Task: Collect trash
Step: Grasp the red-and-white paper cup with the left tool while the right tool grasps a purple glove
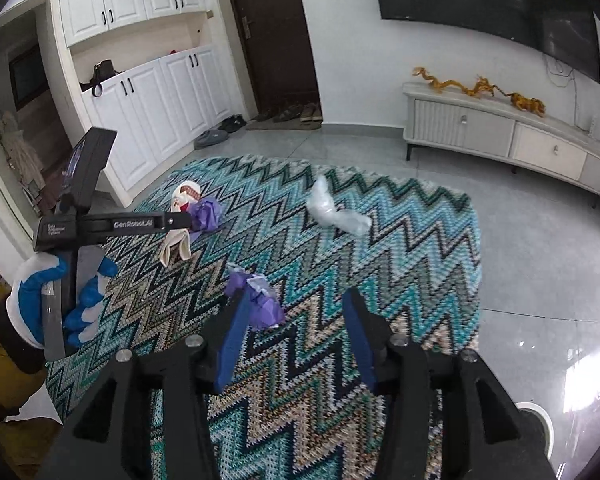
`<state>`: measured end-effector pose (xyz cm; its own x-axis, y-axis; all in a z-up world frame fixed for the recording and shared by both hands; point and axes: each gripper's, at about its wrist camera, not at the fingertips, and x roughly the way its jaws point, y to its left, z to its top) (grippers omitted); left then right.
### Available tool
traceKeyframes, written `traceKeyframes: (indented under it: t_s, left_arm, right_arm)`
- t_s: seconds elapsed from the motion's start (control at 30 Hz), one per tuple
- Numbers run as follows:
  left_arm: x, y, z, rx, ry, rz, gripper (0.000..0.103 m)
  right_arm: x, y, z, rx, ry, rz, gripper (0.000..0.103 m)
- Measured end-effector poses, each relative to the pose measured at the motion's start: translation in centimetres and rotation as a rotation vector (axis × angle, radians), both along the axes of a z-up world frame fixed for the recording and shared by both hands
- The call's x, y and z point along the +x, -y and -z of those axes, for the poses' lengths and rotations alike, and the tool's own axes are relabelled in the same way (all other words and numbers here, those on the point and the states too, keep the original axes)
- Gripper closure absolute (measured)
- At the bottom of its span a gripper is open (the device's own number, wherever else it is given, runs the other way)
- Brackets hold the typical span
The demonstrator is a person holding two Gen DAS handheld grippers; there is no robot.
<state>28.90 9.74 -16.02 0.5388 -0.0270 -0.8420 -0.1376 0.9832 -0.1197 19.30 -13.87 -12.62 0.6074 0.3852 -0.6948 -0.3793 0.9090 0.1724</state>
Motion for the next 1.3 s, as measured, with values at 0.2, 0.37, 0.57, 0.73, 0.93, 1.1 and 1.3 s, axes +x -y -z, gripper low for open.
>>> traceKeyframes:
  t_s: [0.2, 0.37, 0.57, 0.73, 0.93, 1.1, 1.3]
  left_arm:
    - [1.2, -1.0, 2.0, -0.006, -0.053, -0.022, 0.017]
    - [0.7, -3.0, 3.1, -0.072, -0.069, -0.053, 0.017]
    - [-0.5, -6.3, 3.7, -0.177, -0.061, -0.087, 0.019]
    - [-1.0, -8.0, 4.7, -0.239, -0.068, -0.093, 0.04]
    - [-0.8, -9.6, 5.3, -0.307, -0.067, -0.103, 0.054]
    - [-1.2, -10.5, 5.3, -0.35, -0.054, -0.104, 0.056]
    - [-2.6, -11.1, 4.7, -0.394, -0.011, -0.077, 0.06]
  right_arm:
    - [3.4, -3.4, 3.4, 0.007, -0.067, -0.103, 0.05]
    - [5.4, -5.2, 5.2, 0.0, -0.103, -0.145, 0.05]
    - [5.8, -6.6, 6.6, -0.01, -0.127, -0.185, 0.05]
    - [5.7, -7.4, 7.1, -0.024, -0.143, -0.199, 0.05]
    - [5.5, -7.6, 7.1, -0.031, -0.147, -0.183, 0.051]
    - [5.2, -7.8, 7.3, -0.078, -0.164, -0.171, 0.066]
    - [4.2, -8.5, 7.6, -0.125, -0.163, -0.157, 0.074]
